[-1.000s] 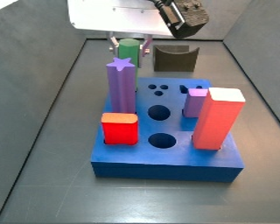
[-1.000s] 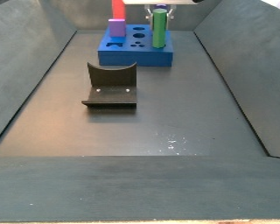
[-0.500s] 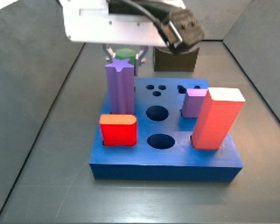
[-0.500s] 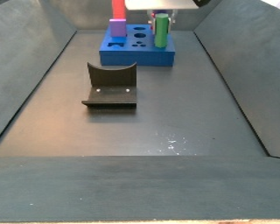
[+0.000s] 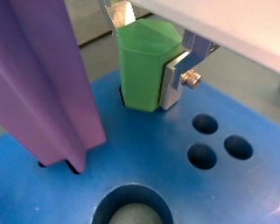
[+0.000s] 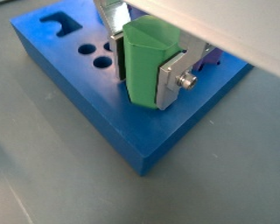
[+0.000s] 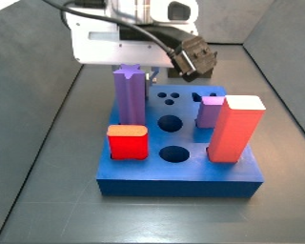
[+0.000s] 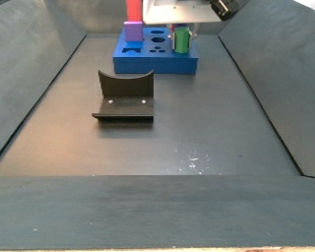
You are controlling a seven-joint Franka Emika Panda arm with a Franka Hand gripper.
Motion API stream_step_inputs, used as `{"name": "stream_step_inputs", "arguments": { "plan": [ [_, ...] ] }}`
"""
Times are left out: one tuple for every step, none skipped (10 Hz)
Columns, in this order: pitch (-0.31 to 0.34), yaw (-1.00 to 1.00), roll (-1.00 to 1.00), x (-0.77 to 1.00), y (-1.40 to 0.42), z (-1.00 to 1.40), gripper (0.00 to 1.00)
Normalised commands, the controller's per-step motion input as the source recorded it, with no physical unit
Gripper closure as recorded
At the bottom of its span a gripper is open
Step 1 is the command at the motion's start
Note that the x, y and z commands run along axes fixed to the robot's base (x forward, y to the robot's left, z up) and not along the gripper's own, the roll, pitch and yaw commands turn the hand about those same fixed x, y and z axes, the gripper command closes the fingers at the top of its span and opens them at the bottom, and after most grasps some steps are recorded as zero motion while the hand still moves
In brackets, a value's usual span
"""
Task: Pick up the hexagon object. Move up. Move to above the board. Insert the hexagon object.
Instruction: Insert the hexagon object.
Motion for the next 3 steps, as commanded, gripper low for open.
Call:
{"name": "stream_step_inputs", "arguments": {
  "plan": [
    [0.000, 0.00, 0.02, 0.00, 0.00, 0.00, 1.00],
    [-0.019, 0.00, 0.00, 0.00, 0.00, 0.00, 1.00],
    [0.000, 0.00, 0.00, 0.00, 0.00, 0.00, 1.00]
  ]
}}
